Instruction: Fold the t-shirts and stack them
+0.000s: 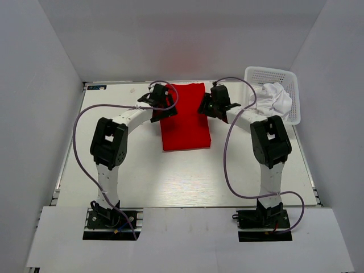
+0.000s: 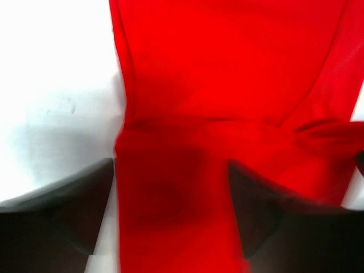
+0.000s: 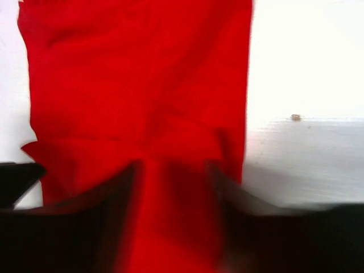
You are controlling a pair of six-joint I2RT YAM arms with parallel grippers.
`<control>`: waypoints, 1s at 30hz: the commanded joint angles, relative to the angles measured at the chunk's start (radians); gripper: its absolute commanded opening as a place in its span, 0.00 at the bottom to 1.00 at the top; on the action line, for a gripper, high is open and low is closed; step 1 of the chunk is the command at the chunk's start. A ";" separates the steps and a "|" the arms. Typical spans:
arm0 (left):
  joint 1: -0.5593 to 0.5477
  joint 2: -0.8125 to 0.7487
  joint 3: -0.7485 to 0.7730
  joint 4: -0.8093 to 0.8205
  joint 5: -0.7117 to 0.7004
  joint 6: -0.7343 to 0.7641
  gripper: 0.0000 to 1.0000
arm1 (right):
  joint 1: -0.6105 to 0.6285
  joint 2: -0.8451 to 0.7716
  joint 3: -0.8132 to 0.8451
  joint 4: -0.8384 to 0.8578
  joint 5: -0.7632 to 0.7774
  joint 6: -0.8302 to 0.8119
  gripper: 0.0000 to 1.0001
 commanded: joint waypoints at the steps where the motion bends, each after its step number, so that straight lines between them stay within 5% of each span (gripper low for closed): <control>1: 0.019 -0.006 0.080 0.048 -0.014 0.041 1.00 | -0.029 0.009 0.066 0.020 -0.048 0.003 0.90; 6: 0.030 -0.055 0.088 0.048 -0.024 0.075 1.00 | -0.024 -0.076 0.009 0.038 -0.078 -0.065 0.90; 13: 0.007 -0.306 -0.284 0.122 0.103 0.085 1.00 | -0.022 -0.306 -0.335 0.068 -0.149 -0.050 0.90; 17: -0.002 -0.435 -0.528 0.242 0.314 0.075 1.00 | -0.019 -0.430 -0.482 0.088 -0.213 -0.023 0.90; 24: -0.035 -0.443 -0.671 0.303 0.374 0.039 1.00 | -0.022 -0.446 -0.652 0.164 -0.276 0.007 0.90; 30: -0.053 -0.406 -0.671 0.284 0.319 0.058 0.78 | -0.021 -0.373 -0.637 0.180 -0.273 0.004 0.87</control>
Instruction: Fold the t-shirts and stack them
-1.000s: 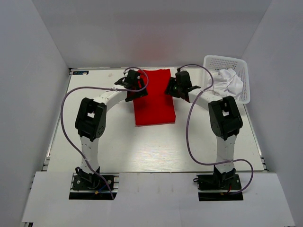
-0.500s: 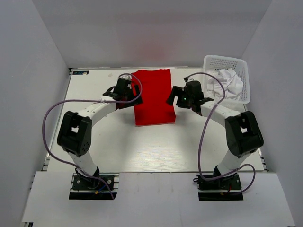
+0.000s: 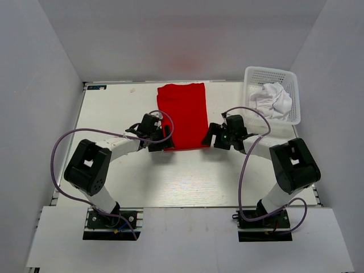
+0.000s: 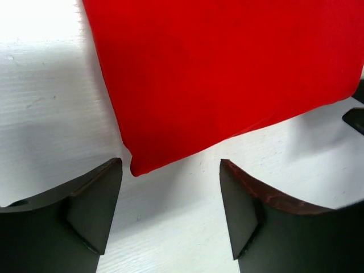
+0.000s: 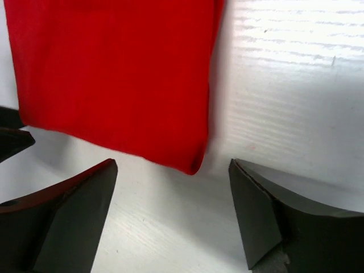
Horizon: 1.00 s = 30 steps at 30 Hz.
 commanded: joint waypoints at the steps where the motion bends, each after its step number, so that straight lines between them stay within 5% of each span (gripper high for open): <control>1: -0.007 0.010 -0.002 0.031 -0.007 0.017 0.70 | 0.000 0.039 0.020 0.061 -0.021 0.006 0.84; 10: -0.007 0.094 0.054 -0.021 -0.076 0.017 0.44 | -0.005 0.143 0.069 0.074 -0.050 0.006 0.54; 13: -0.007 0.114 0.067 -0.030 -0.067 0.017 0.17 | -0.002 0.143 0.083 0.052 -0.071 0.004 0.38; 14: -0.007 0.114 0.067 -0.030 -0.067 0.017 0.00 | -0.003 0.142 0.084 0.046 -0.071 0.001 0.34; 22: -0.017 -0.045 0.047 -0.093 -0.056 0.039 0.00 | 0.002 -0.001 0.075 -0.104 -0.082 -0.036 0.07; 30: -0.036 -0.365 -0.015 -0.319 0.091 0.014 0.00 | 0.003 -0.269 0.092 -0.550 -0.103 -0.146 0.07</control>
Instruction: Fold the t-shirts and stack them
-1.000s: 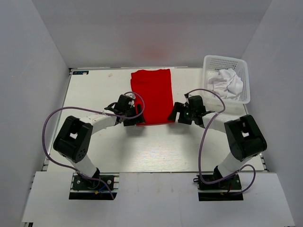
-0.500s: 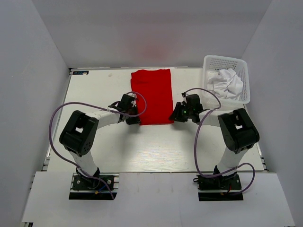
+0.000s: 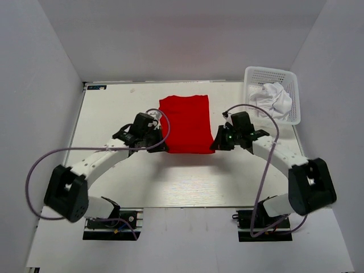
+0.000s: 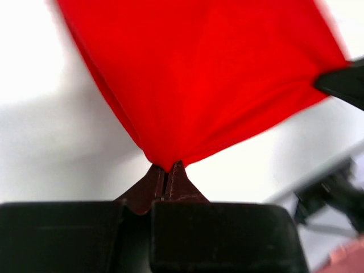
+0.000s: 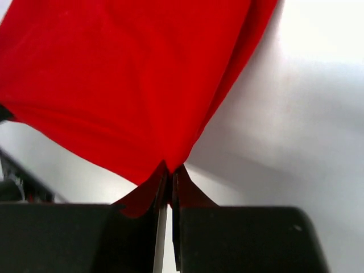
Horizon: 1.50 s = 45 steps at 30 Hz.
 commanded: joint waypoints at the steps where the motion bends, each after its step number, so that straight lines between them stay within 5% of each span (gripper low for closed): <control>1: -0.011 -0.169 -0.017 -0.158 0.069 -0.004 0.00 | -0.003 -0.138 0.036 -0.281 -0.033 -0.089 0.06; 7: -0.021 -0.312 0.061 -0.275 0.150 -0.004 0.00 | -0.006 -0.301 0.084 -0.475 -0.100 -0.167 0.04; 18: -0.030 -0.372 0.081 -0.257 0.089 -0.022 0.00 | -0.022 -0.272 0.214 -0.438 -0.120 -0.152 0.00; 29: 0.001 -0.211 0.136 -0.131 -0.168 -0.042 0.00 | -0.061 -0.036 0.375 -0.369 -0.116 -0.118 0.00; 45: 0.105 0.164 0.332 -0.025 -0.279 -0.042 0.00 | -0.151 0.348 0.654 -0.296 -0.183 -0.077 0.00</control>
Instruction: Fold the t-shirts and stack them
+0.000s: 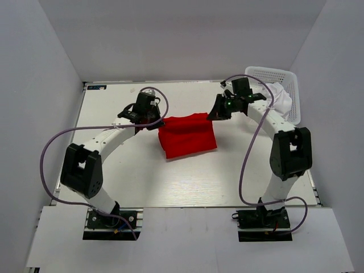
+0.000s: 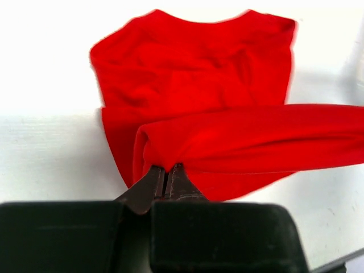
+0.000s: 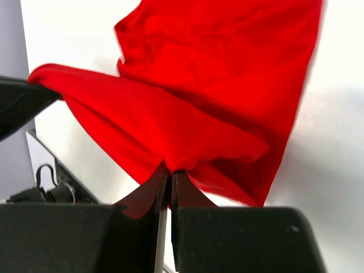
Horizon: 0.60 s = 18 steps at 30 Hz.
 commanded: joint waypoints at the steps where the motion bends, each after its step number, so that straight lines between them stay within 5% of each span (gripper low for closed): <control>1: 0.048 0.048 0.067 0.010 -0.081 0.004 0.00 | -0.037 0.073 0.095 0.025 -0.006 0.016 0.00; 7: 0.101 0.228 0.184 0.106 -0.050 0.022 0.00 | -0.055 0.292 0.233 0.146 -0.055 0.071 0.01; 8: 0.114 0.260 0.205 0.126 -0.050 0.022 0.19 | -0.057 0.319 0.290 0.181 -0.046 0.080 0.09; 9: 0.114 0.323 0.262 0.143 -0.032 0.022 0.37 | -0.062 0.365 0.315 0.186 -0.006 0.104 0.40; 10: 0.130 0.355 0.302 0.128 -0.032 0.022 0.62 | -0.065 0.408 0.345 0.194 0.003 0.103 0.52; 11: 0.144 0.386 0.348 0.096 -0.020 0.031 0.99 | -0.068 0.426 0.418 0.202 0.003 0.108 0.78; 12: 0.144 0.414 0.435 0.061 -0.010 0.032 1.00 | -0.065 0.451 0.439 0.203 -0.004 0.108 0.90; 15: 0.154 0.448 0.485 -0.013 -0.010 0.055 1.00 | -0.052 0.416 0.432 0.229 -0.001 0.074 0.90; 18: 0.154 0.351 0.375 0.077 0.042 0.074 1.00 | -0.034 0.324 0.285 0.321 -0.004 0.066 0.90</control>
